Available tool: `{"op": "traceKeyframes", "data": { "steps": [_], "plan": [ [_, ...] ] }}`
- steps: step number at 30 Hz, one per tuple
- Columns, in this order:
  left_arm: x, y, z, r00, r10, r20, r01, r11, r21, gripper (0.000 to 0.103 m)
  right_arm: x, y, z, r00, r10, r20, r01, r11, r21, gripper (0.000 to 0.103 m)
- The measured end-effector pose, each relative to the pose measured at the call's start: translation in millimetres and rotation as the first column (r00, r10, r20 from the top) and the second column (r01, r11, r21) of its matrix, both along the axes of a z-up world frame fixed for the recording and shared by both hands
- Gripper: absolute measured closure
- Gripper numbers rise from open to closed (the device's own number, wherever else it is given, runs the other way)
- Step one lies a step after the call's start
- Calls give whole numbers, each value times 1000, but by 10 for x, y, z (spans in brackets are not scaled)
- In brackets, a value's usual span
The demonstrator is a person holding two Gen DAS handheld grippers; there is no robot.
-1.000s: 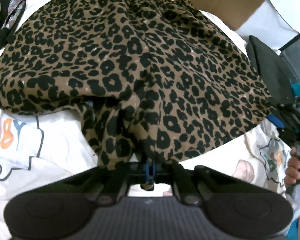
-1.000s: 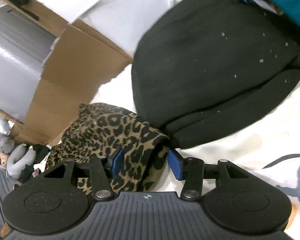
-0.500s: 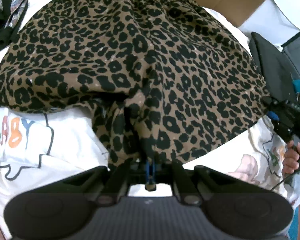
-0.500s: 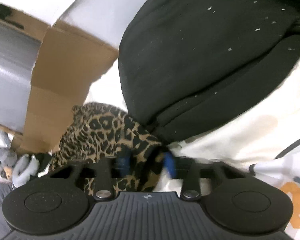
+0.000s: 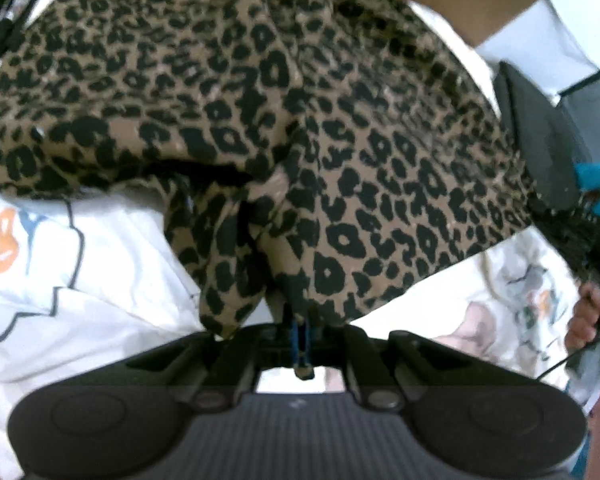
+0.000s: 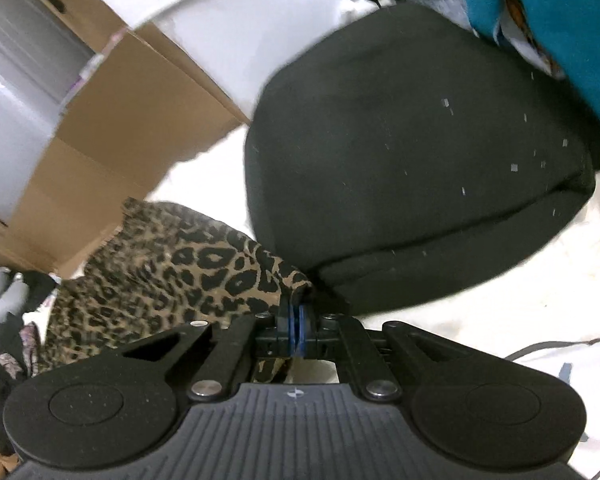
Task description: Fold clothes
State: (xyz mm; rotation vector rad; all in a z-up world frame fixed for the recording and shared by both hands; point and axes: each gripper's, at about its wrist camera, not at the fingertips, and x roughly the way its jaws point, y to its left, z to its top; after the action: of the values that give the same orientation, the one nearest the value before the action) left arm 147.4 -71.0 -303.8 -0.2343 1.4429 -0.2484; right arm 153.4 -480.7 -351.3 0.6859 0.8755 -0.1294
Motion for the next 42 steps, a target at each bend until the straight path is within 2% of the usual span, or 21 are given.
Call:
{"op": "traceKeyframes", "data": {
  "steps": [3, 4, 5, 6, 8, 13, 15, 19, 24, 27, 34, 40, 42],
  "plan": [
    [22, -54, -140, 999, -37, -27, 38, 999, 27, 94, -25, 3, -70, 1000, 3, -9, -3, 1000, -3, 94],
    [25, -85, -130, 997, -73, -22, 73, 997, 36, 94, -43, 11, -51, 1000, 3, -11, -3, 1000, -14, 85],
    [28, -122, -111, 992, -125, -21, 125, 991, 46, 90, -70, 13, -23, 1000, 1, -10, -1, 1000, -23, 82],
    [38, -150, -90, 983, -180, -30, 181, 982, 52, 83, -99, 14, 6, 1000, -1, -8, 1, 999, -32, 81],
    [79, -143, -3, 966, -254, -45, 256, 964, 66, 78, -167, 23, 90, 1000, -5, 17, 5, 999, -43, 77],
    [226, -33, 313, 915, -401, -51, 404, 909, 97, 77, -362, 39, 357, 991, -28, 131, 39, 996, -79, 77],
    [295, 17, 488, 894, -447, -25, 447, 886, 124, 69, -380, 61, 423, 987, -22, 157, 32, 997, -65, 77],
    [414, 192, 783, 873, -488, 10, 481, 862, 162, 67, -372, 168, 554, 982, 20, 188, -6, 997, -74, 77],
    [558, 349, 938, 837, -546, 30, 531, 825, 192, 67, -399, 360, 730, 974, 72, 215, -59, 996, -64, 71],
    [634, 493, 972, 838, -541, 65, 520, 829, 205, 66, -415, 533, 827, 968, 116, 222, -105, 993, -61, 70],
    [694, 955, 944, 855, -487, 179, 446, 866, 226, 62, -472, 1077, 1023, 943, 258, 211, -249, 966, -70, 70],
    [650, 1433, 855, 885, -412, 218, 357, 900, 249, 59, -523, 1618, 1109, 892, 422, 160, -417, 907, -67, 70],
    [625, 1605, 830, 897, -382, 223, 324, 910, 257, 53, -549, 1788, 1130, 877, 458, 148, -454, 889, -61, 70]
  ]
}}
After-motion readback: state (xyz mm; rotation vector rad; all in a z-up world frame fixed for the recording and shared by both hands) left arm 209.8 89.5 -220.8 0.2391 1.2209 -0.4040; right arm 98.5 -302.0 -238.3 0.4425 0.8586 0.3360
